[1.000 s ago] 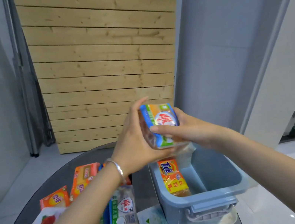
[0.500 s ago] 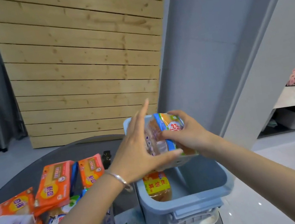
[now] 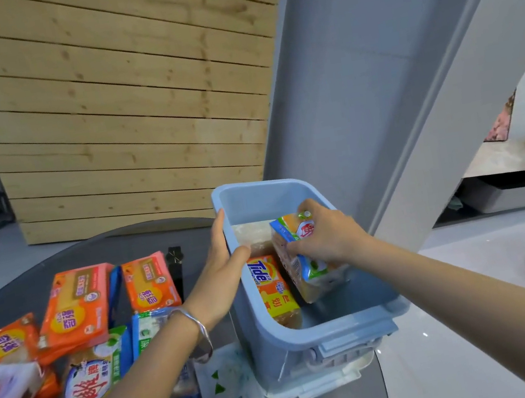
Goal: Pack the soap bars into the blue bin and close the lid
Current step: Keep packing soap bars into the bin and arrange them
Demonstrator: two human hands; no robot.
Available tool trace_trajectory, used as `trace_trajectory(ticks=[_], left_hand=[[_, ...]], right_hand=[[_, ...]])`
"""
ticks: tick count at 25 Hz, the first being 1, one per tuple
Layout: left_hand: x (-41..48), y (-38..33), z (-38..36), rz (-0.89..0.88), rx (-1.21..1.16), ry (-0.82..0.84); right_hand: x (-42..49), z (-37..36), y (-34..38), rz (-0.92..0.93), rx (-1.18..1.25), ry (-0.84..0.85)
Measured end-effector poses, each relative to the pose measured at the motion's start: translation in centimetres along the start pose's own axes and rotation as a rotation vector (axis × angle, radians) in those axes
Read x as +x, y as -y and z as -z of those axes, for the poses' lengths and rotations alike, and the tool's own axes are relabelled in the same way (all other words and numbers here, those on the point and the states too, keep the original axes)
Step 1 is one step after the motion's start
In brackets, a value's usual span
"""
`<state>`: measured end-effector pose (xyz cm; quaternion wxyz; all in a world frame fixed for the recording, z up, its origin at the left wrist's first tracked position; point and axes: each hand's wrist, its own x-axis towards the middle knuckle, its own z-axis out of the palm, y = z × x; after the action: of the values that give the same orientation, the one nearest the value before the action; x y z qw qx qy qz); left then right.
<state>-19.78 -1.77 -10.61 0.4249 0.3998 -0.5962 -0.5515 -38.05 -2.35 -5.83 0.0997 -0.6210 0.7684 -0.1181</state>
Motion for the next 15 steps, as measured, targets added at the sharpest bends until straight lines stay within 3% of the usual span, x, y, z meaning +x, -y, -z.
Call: trace_trajectory(ticks=[5, 10, 13, 15], left_hand=[[-0.1, -0.2, -0.2, -0.016, -0.024, -0.012], [-0.1, -0.2, 0.1, -0.018, 0.012, 0.009], [-0.1, -0.2, 0.1, -0.015, -0.010, 0.012], [-0.2, -0.1, 0.1, -0.018, -0.015, 0.020]], right_hand=[[-0.1, -1.4, -0.3, -0.074, -0.039, 0.115], [0.8, -3.4, -1.2, -0.153, 0.331, 0.263], [0.9, -2.8, -1.8, -0.077, 0.388, 0.392], [0.6, -1.6, -2.2, 0.079, 0.236, 0.484]])
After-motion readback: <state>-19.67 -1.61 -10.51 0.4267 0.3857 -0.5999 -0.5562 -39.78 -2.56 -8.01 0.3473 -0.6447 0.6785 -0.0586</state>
